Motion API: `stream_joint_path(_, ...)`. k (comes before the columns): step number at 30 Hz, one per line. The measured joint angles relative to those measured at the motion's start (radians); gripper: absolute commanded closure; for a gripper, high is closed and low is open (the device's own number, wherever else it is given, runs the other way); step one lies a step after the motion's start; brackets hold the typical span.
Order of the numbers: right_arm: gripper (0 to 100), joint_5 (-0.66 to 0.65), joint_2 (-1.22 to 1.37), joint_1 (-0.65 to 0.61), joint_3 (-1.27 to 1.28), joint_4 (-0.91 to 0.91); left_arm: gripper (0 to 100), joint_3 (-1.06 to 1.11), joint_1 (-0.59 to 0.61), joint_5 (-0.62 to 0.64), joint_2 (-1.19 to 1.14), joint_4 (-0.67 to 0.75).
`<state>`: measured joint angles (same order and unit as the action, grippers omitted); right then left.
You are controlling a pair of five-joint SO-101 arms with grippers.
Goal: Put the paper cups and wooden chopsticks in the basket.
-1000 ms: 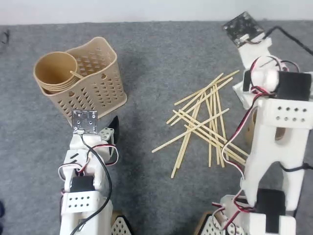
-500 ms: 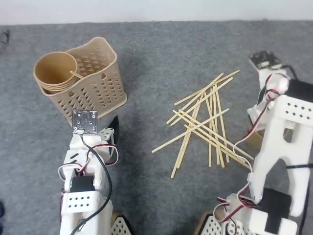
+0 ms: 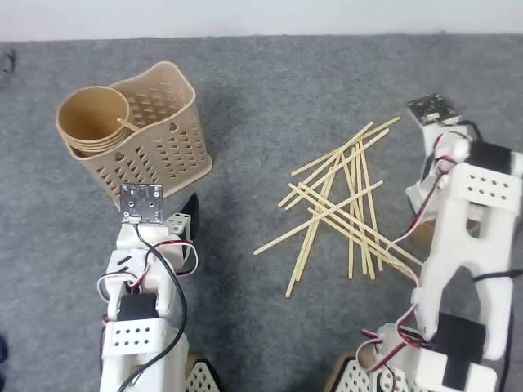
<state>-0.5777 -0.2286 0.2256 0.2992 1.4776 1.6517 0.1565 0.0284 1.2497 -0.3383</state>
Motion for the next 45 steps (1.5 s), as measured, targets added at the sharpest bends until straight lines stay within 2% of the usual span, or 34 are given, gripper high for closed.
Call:
stream_joint_path(5, 83.7, 0.000, 0.000, -0.043, 0.064, -0.086, 79, 0.000, 0.000, 0.000, 0.000, 0.000)
stream_joint_path(16, 90.9, 0.000, 0.052, -0.025, 0.097, -0.181, 79, 0.000, 0.000, 0.000, 0.000, 0.000)
stream_joint_path(19, 99.8, 0.000, 0.094, -0.025, 0.098, -0.186, 79, 0.000, 0.000, 0.000, 0.000, 0.000)
stream_joint_path(27, 99.2, 0.000, 0.104, -0.020, 0.061, -0.193, 79, 0.000, 0.000, 0.000, 0.000, 0.000)
stream_joint_path(33, 99.2, 0.000, 0.104, -0.020, -0.233, -0.005, 79, 0.000, 0.000, 0.000, 0.000, 0.000)
stream_joint_path(38, 99.2, 0.000, 0.110, -0.052, -0.635, 0.183, 79, 0.000, 0.000, 0.000, 0.000, 0.000)
stream_joint_path(41, 99.2, 0.000, 0.110, -0.152, -0.888, 0.241, 79, 0.000, 0.000, 0.000, 0.000, 0.000)
stream_joint_path(45, 99.2, 0.000, 0.110, -0.370, -1.120, 0.233, 79, 0.000, 0.000, 0.000, 0.000, 0.000)
